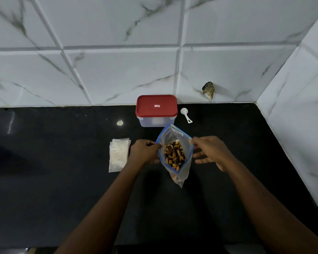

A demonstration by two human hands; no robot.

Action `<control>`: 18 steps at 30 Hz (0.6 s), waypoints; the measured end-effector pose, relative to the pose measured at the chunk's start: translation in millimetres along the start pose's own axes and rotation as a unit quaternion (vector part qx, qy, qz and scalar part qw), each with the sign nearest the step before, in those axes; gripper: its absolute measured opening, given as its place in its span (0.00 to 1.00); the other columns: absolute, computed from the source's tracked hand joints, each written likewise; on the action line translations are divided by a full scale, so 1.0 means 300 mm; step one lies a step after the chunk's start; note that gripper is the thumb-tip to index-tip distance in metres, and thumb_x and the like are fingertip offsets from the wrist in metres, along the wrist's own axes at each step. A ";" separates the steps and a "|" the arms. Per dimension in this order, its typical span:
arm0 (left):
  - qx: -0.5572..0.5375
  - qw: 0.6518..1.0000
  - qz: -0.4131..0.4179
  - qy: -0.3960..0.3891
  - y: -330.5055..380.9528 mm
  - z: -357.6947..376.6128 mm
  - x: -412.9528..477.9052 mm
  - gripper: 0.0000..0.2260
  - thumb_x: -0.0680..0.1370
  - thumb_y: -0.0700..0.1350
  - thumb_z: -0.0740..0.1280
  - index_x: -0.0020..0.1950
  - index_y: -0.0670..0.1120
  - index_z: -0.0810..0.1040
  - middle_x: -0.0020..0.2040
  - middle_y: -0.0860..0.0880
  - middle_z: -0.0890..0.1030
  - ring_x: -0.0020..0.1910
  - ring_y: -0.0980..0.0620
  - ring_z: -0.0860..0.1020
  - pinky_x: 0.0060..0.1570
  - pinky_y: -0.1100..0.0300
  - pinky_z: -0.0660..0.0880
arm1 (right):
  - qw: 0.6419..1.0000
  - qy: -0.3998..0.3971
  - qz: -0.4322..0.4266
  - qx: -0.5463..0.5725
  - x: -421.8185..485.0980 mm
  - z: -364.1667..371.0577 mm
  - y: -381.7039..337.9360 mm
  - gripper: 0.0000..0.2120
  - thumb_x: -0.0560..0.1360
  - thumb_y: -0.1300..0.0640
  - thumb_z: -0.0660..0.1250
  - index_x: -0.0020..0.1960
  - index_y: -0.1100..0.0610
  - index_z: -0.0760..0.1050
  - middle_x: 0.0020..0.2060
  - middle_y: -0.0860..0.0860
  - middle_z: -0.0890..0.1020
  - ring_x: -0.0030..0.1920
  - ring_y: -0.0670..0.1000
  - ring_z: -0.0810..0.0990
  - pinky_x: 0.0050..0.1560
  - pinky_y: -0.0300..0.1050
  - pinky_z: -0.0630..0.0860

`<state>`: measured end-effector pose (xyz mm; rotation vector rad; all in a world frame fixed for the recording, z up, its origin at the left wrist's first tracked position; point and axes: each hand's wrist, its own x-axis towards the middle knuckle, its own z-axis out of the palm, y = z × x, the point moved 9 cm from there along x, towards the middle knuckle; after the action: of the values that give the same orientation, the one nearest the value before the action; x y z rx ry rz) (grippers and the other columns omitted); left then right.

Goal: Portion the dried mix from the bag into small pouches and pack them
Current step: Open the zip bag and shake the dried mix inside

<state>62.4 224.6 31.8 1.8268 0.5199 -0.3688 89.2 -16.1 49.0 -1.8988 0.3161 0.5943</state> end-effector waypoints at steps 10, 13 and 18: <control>-0.415 0.874 -0.174 -0.183 -0.081 0.132 -0.045 0.11 0.84 0.41 0.63 0.62 0.38 0.79 0.54 0.37 0.84 0.50 0.42 0.85 0.46 0.49 0.85 | 0.917 -0.065 0.152 0.363 0.001 0.057 0.124 0.14 0.82 0.60 0.59 0.63 0.62 0.78 0.52 0.60 0.86 0.53 0.57 0.85 0.51 0.55 0.80; -0.512 0.816 -0.190 -0.191 -0.087 0.166 -0.050 0.12 0.78 0.39 0.66 0.57 0.36 0.82 0.54 0.35 0.84 0.49 0.41 0.86 0.50 0.47 0.83 | 0.863 -0.064 0.200 0.460 -0.001 0.079 0.169 0.14 0.83 0.61 0.58 0.62 0.64 0.78 0.48 0.61 0.86 0.49 0.57 0.86 0.54 0.55 0.79; -0.600 0.762 -0.198 -0.137 -0.105 0.197 -0.039 0.10 0.81 0.39 0.63 0.54 0.33 0.80 0.51 0.33 0.84 0.51 0.40 0.84 0.49 0.47 0.83 | 0.789 -0.037 0.251 0.559 0.005 0.108 0.219 0.15 0.84 0.62 0.56 0.66 0.64 0.75 0.62 0.59 0.82 0.62 0.55 0.82 0.50 0.56 0.79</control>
<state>36.4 174.5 -6.1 0.3866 0.7029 -0.4264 50.9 -12.2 -13.2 -0.6150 0.9064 0.6124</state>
